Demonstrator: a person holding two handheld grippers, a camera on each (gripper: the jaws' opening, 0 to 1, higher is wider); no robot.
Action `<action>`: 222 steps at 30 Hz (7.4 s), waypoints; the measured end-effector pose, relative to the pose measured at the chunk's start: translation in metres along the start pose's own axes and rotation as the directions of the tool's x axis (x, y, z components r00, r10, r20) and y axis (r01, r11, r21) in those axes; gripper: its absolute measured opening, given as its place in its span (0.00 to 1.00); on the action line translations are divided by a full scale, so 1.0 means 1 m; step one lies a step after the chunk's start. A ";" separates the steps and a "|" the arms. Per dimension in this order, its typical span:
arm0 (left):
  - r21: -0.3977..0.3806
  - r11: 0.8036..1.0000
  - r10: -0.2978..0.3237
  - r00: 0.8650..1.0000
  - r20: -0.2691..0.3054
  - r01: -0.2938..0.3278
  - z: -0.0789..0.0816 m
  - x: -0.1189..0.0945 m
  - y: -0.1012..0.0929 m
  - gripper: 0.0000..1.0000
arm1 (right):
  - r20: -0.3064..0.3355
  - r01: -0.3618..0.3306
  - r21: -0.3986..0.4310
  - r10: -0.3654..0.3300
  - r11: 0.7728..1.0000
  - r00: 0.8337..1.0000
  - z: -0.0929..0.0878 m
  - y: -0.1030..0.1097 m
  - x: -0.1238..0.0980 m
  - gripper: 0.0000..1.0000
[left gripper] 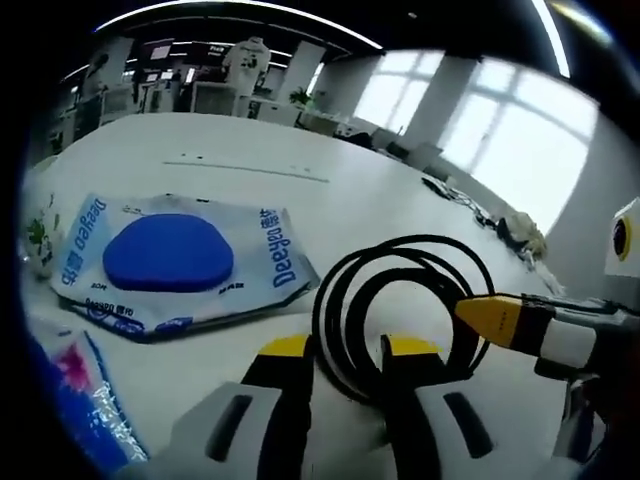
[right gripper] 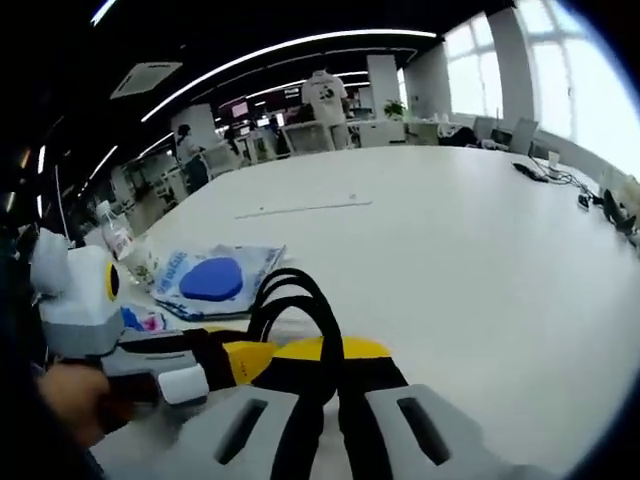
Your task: Arrange the tabletop items into an orderly group along one side of the table until the central work area is clear of visible clutter.
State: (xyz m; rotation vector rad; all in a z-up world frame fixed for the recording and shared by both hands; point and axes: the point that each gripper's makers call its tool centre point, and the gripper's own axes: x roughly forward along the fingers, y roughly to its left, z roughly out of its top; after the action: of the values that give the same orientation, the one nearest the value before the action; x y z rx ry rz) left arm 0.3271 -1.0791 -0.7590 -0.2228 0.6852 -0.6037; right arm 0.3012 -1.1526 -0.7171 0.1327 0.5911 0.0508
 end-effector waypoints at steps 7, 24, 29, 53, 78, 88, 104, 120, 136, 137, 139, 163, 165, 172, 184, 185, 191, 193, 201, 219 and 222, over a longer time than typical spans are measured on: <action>-0.055 0.998 0.010 1.000 -0.021 -0.011 0.000 -0.001 0.005 0.16 | -0.005 -0.006 0.001 0.006 1.000 1.000 -0.001 0.003 -0.001 0.00; -0.066 0.998 0.010 1.000 -0.028 -0.012 0.005 -0.032 -0.005 0.12 | -0.013 -0.035 0.051 0.036 0.998 0.999 0.001 0.016 -0.028 0.00; -0.095 0.995 0.021 0.997 -0.068 -0.028 0.001 -0.045 -0.004 0.12 | -0.024 -0.056 0.056 0.058 0.997 0.998 -0.004 0.021 -0.028 0.00; -0.139 0.984 0.089 0.982 -0.167 -0.113 -0.021 -0.042 0.016 0.12 | -0.175 -0.125 0.110 0.143 0.986 0.974 -0.037 0.015 0.010 0.00; -0.091 0.988 0.113 0.982 -0.150 -0.128 -0.021 -0.040 0.019 0.14 | -0.223 -0.097 0.077 0.112 0.992 0.968 -0.046 0.014 0.019 0.04; -0.053 0.995 0.075 0.989 -0.128 -0.082 -0.006 -0.052 0.015 0.28 | -0.172 -0.048 0.053 0.056 0.997 0.983 -0.030 0.006 0.014 0.29; 0.049 0.999 0.016 0.997 -0.078 -0.013 0.034 -0.099 0.028 0.64 | -0.134 -0.110 -0.015 0.107 0.994 0.985 -0.003 0.032 -0.024 0.63; 0.194 0.975 -0.114 0.993 0.012 0.109 0.072 -0.152 0.046 0.81 | -0.181 -0.225 -0.044 0.214 0.973 0.960 -0.010 0.088 -0.065 0.91; 0.300 0.941 -0.169 0.986 0.004 0.160 0.066 -0.187 0.089 0.91 | -0.154 -0.266 0.024 0.267 0.964 0.951 -0.024 0.147 -0.077 1.00; 0.306 0.939 -0.168 0.986 0.002 0.159 0.065 -0.188 0.093 0.92 | -0.160 -0.267 0.023 0.267 0.963 0.950 -0.026 0.150 -0.077 1.00; 0.320 0.934 -0.167 0.986 -0.007 0.160 0.063 -0.189 0.100 0.93 | -0.164 -0.273 0.019 0.272 0.962 0.948 -0.028 0.156 -0.077 1.00; 0.417 0.878 -0.251 0.968 -0.019 0.235 0.043 -0.178 0.141 0.76 | -0.215 -0.219 0.107 0.238 0.970 0.947 -0.074 0.229 -0.063 0.79; 0.415 0.880 -0.243 0.970 -0.021 0.229 0.039 -0.174 0.148 0.71 | -0.214 -0.206 0.120 0.228 0.971 0.950 -0.076 0.231 -0.060 0.76; 0.381 0.896 -0.233 0.972 -0.034 0.228 0.029 -0.166 0.165 0.61 | -0.262 -0.168 0.154 0.204 0.974 0.943 -0.093 0.239 -0.050 0.58; 0.368 0.907 -0.211 0.977 -0.028 0.206 0.025 -0.155 0.184 0.42 | -0.282 -0.129 0.252 0.201 0.959 0.938 -0.105 0.252 -0.035 0.34; 0.366 0.907 -0.213 0.977 -0.027 0.208 0.024 -0.155 0.184 0.40 | -0.293 -0.126 0.243 0.196 0.962 0.936 -0.108 0.252 -0.034 0.29; 0.396 0.888 -0.200 0.972 -0.126 0.234 0.005 -0.150 0.187 0.26 | -0.308 -0.108 0.274 0.194 0.956 0.931 -0.118 0.250 -0.032 0.21; 0.407 0.880 -0.202 0.968 -0.147 0.246 -0.002 -0.150 0.186 0.19 | -0.299 -0.114 0.279 0.199 0.954 0.933 -0.116 0.251 -0.032 0.17; 0.400 0.880 -0.204 0.964 -0.169 0.257 -0.011 -0.151 0.180 0.11 | -0.275 -0.121 0.311 0.211 0.943 0.938 -0.116 0.251 -0.032 0.03; 0.373 0.889 -0.209 0.960 -0.184 0.265 -0.008 -0.167 0.165 0.04 | -0.201 -0.134 0.239 0.184 0.962 0.962 -0.096 0.227 -0.042 0.00; 0.395 0.879 -0.207 0.959 -0.192 0.268 -0.007 -0.172 0.159 0.04 | -0.176 -0.132 0.230 0.175 0.964 0.969 -0.087 0.219 -0.046 0.00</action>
State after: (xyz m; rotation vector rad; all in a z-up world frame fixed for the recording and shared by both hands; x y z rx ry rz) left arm 0.2884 -0.8491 -0.7343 0.1424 0.6554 -0.9967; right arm 0.2126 -0.9296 -0.7327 0.3900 0.7809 0.1522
